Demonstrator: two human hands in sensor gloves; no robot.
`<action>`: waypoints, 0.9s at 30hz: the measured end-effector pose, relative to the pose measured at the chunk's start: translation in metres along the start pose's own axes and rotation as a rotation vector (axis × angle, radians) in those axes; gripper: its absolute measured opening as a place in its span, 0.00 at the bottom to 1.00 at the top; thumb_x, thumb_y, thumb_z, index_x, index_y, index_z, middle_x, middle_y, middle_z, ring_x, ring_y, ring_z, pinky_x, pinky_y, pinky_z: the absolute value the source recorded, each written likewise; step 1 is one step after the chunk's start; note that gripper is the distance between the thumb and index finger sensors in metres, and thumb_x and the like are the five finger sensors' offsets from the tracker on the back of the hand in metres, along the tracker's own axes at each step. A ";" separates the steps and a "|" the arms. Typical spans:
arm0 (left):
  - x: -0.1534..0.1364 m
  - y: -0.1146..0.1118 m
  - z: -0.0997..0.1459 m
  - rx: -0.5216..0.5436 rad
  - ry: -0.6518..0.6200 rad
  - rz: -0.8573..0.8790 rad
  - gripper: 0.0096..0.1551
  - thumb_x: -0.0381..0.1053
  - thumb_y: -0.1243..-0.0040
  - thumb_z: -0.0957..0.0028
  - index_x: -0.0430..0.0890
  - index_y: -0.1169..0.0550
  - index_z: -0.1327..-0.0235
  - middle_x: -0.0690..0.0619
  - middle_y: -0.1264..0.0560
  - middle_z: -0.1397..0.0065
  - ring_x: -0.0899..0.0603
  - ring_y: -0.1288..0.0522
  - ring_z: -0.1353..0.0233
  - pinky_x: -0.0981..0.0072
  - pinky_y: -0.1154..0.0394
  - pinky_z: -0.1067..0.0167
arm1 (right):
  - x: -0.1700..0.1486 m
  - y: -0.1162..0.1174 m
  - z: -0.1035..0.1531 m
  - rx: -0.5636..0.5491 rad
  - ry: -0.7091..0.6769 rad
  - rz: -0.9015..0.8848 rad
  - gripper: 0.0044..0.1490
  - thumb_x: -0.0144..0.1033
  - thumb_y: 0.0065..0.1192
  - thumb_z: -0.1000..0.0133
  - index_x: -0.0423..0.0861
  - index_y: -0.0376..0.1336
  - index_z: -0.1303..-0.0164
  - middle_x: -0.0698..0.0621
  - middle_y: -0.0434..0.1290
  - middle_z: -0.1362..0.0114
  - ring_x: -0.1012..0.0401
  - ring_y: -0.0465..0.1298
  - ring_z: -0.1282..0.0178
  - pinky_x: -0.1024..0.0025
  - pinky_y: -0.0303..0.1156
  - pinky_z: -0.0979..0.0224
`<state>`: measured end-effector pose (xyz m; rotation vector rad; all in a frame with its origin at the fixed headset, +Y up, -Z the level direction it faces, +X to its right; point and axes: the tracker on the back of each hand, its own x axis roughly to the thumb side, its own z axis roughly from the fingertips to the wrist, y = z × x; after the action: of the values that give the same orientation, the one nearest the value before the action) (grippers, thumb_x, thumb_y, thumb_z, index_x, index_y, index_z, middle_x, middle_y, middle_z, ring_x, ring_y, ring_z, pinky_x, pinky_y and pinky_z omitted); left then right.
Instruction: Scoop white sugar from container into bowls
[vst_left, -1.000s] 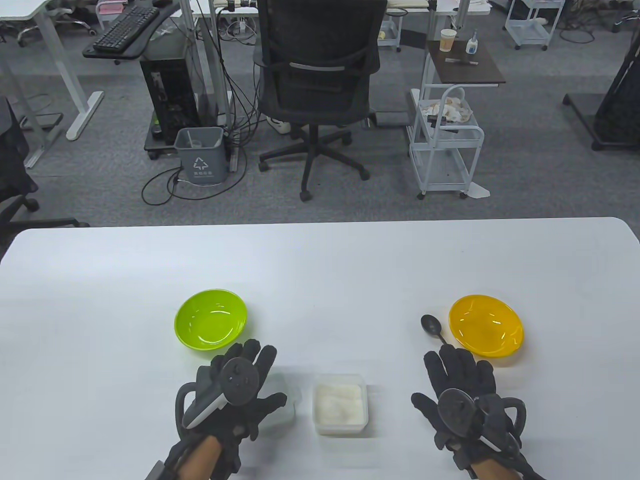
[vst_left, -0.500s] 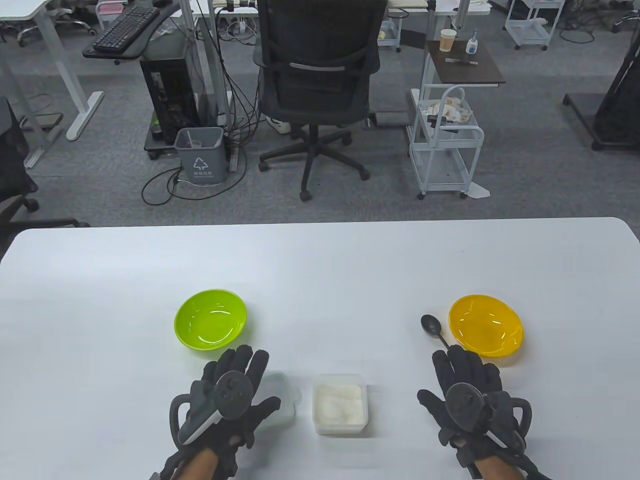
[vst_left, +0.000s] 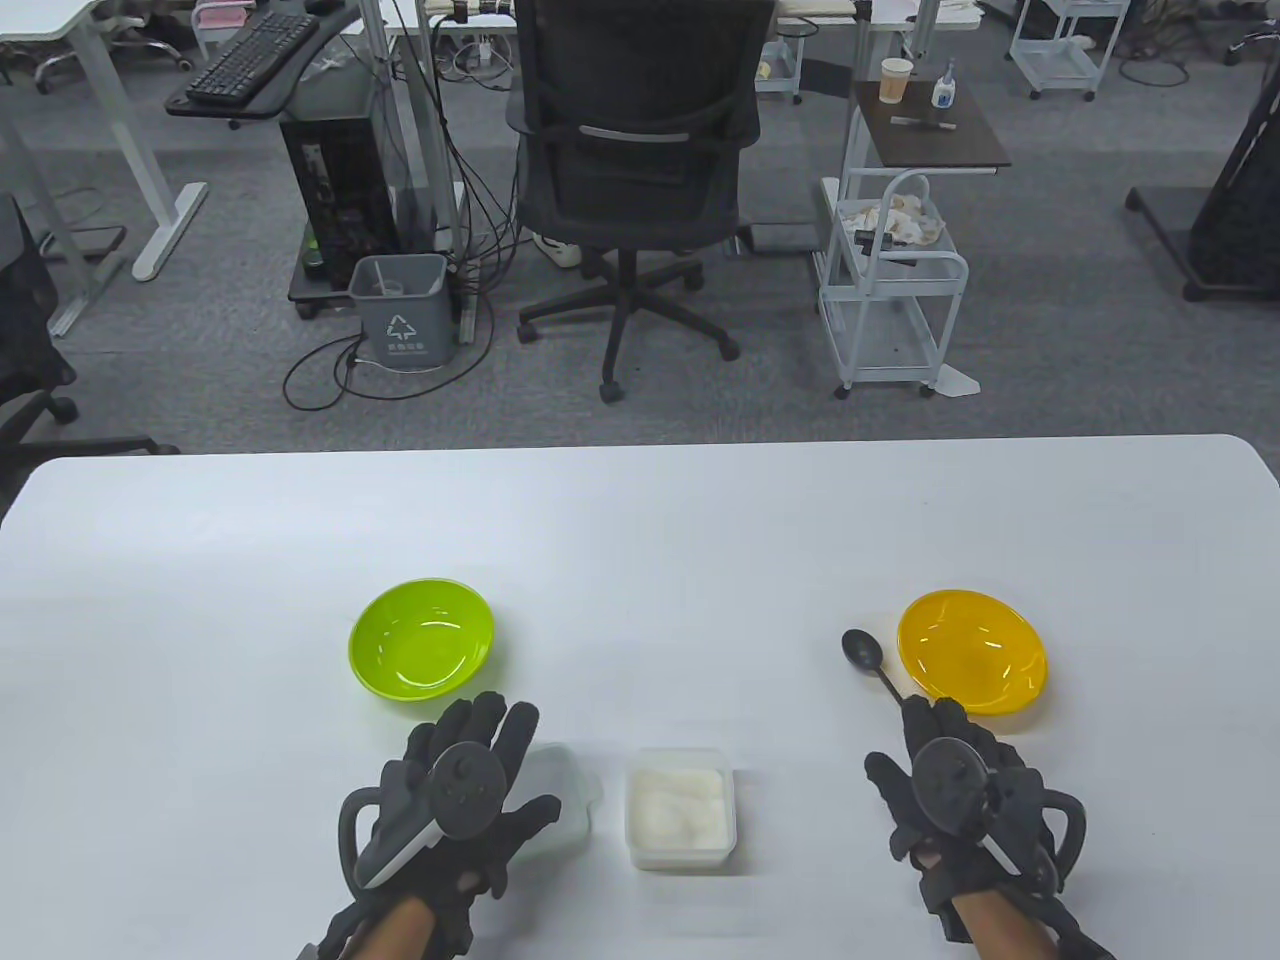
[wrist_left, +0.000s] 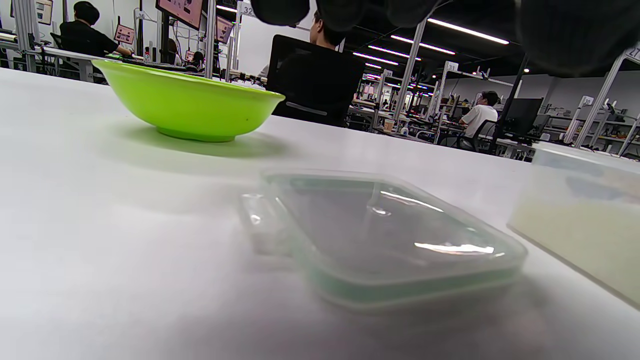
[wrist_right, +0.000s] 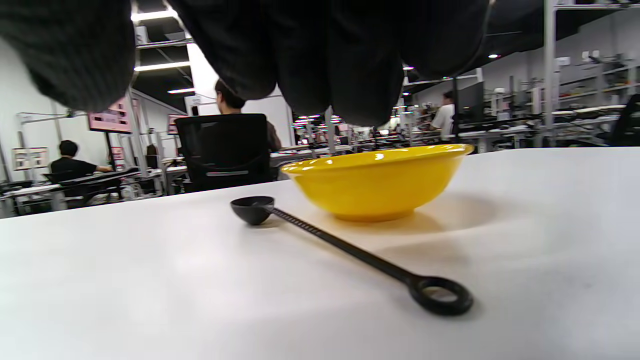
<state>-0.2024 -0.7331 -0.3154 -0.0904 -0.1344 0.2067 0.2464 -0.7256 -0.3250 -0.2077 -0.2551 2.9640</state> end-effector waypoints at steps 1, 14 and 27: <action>0.000 0.000 0.000 -0.003 -0.001 0.000 0.54 0.77 0.43 0.59 0.69 0.47 0.18 0.59 0.54 0.10 0.40 0.51 0.10 0.42 0.58 0.17 | -0.001 -0.002 -0.003 0.008 0.026 0.013 0.43 0.63 0.64 0.47 0.52 0.62 0.25 0.39 0.66 0.21 0.44 0.74 0.27 0.45 0.64 0.24; 0.004 -0.005 -0.001 -0.026 -0.010 -0.013 0.54 0.77 0.43 0.59 0.69 0.46 0.18 0.59 0.53 0.10 0.40 0.51 0.09 0.42 0.58 0.17 | -0.023 0.041 -0.029 0.216 0.259 0.251 0.34 0.54 0.70 0.48 0.54 0.69 0.32 0.42 0.73 0.26 0.46 0.78 0.33 0.47 0.66 0.26; 0.005 -0.008 -0.003 -0.051 -0.004 -0.018 0.54 0.77 0.43 0.59 0.69 0.46 0.17 0.58 0.53 0.10 0.40 0.51 0.09 0.42 0.58 0.17 | -0.016 0.052 -0.028 0.184 0.274 0.221 0.26 0.45 0.72 0.47 0.57 0.70 0.38 0.49 0.75 0.32 0.51 0.78 0.39 0.49 0.64 0.23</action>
<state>-0.1960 -0.7399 -0.3173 -0.1394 -0.1446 0.1859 0.2583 -0.7748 -0.3600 -0.6496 0.0807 3.0986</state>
